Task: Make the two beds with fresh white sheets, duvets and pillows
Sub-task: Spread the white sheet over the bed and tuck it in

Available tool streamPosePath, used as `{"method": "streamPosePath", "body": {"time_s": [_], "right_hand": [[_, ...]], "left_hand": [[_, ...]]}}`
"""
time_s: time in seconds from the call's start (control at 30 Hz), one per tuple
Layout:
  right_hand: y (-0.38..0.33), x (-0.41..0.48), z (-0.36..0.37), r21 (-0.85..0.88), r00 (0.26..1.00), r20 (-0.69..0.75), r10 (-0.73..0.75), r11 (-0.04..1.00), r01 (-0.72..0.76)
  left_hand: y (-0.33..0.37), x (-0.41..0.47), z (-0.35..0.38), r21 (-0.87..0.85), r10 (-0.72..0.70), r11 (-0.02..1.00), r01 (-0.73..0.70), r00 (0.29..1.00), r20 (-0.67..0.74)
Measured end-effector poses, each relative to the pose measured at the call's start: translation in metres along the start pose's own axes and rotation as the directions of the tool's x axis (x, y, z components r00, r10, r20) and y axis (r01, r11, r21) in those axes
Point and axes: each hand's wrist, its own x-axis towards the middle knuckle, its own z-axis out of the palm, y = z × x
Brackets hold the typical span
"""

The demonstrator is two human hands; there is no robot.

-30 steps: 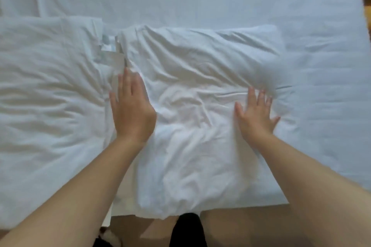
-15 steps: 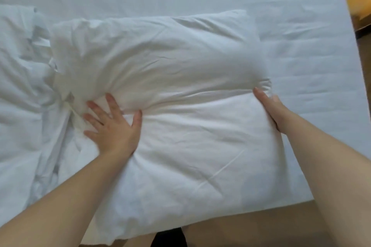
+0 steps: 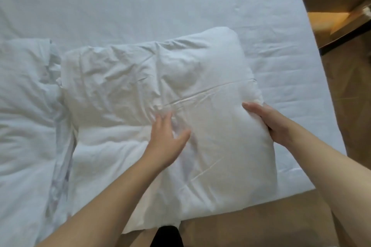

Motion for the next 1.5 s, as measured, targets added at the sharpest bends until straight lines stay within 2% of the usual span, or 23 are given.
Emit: {"method": "streamPosePath", "body": {"time_s": [0.1, 0.17, 0.23, 0.37, 0.53, 0.63, 0.73, 0.93, 1.03, 1.13, 1.17, 1.23, 1.27, 1.3, 1.4, 1.5], "right_hand": [[-0.031, -0.04, 0.026, 0.082, 0.98, 0.186, -0.073, 0.995, 0.058], [-0.05, -0.063, 0.046, 0.086, 0.944, 0.295, -0.149, 0.988, 0.13], [-0.065, -0.082, 0.072, 0.049, 0.912, 0.37, -0.179, 0.984, 0.174], [-0.084, -0.113, 0.131, 0.005, 0.869, 0.427, -0.249, 0.962, 0.274], [-0.103, -0.145, 0.217, 0.141, 0.842, 0.431, -0.325, 0.946, 0.293], [-0.108, -0.16, 0.28, 0.009, 0.805, 0.427, -0.411, 0.893, 0.451], [-0.116, -0.171, 0.349, -0.067, 0.765, 0.418, -0.49, 0.823, 0.563], [-0.127, -0.182, 0.509, -0.209, 0.633, 0.444, -0.634, 0.613, 0.762], [-0.125, -0.182, 0.585, -0.257, 0.605, 0.46, -0.65, 0.554, 0.791], [-0.109, -0.157, 0.657, -0.395, 0.611, 0.491, -0.621, 0.466, 0.791], [-0.095, -0.142, 0.676, -0.488, 0.617, 0.519, -0.591, 0.388, 0.782], [-0.061, -0.109, 0.701, -0.691, 0.617, 0.582, -0.529, 0.078, 0.718], [-0.048, -0.096, 0.711, -0.734, 0.613, 0.608, -0.505, -0.061, 0.677], [-0.039, -0.085, 0.721, -0.735, 0.599, 0.628, -0.497, -0.125, 0.667], [-0.025, -0.052, 0.747, -0.701, 0.544, 0.651, -0.53, -0.145, 0.698], [-0.007, -0.043, 0.75, -0.685, 0.517, 0.672, -0.53, -0.178, 0.707]], "left_hand": [[0.057, -0.022, -0.015, -0.326, 0.077, 0.945, -0.034, 0.99, 0.12], [0.08, -0.035, -0.036, -0.462, 0.09, 0.886, -0.032, 0.991, 0.104], [0.092, -0.052, -0.064, -0.507, 0.093, 0.862, -0.033, 0.991, 0.093], [0.092, -0.089, -0.118, -0.578, 0.112, 0.815, -0.045, 0.99, 0.08], [0.067, -0.131, -0.203, -0.573, 0.132, 0.816, -0.076, 0.99, 0.057], [0.038, -0.16, -0.255, -0.578, 0.17, 0.811, -0.094, 0.982, 0.078], [0.005, -0.194, -0.308, -0.641, 0.14, 0.763, -0.081, 0.989, 0.041], [-0.076, -0.252, -0.415, -0.716, -0.002, 0.698, 0.01, 1.0, 0.011], [-0.124, -0.271, -0.463, -0.728, -0.099, 0.683, 0.054, 0.995, -0.019], [-0.194, -0.262, -0.505, -0.705, -0.256, 0.7, 0.11, 0.961, -0.105], [-0.222, -0.256, -0.512, -0.674, -0.294, 0.725, 0.14, 0.948, -0.12], [-0.268, -0.244, -0.517, -0.58, -0.376, 0.768, 0.271, 0.924, -0.066], [-0.287, -0.237, -0.516, -0.534, -0.415, 0.774, 0.339, 0.91, -0.024], [-0.304, -0.229, -0.515, -0.501, -0.443, 0.777, 0.381, 0.897, -0.004], [-0.341, -0.2, -0.511, -0.501, -0.482, 0.777, 0.382, 0.873, -0.082], [-0.361, -0.189, -0.504, -0.494, -0.532, 0.754, 0.434, 0.844, -0.072]]}}
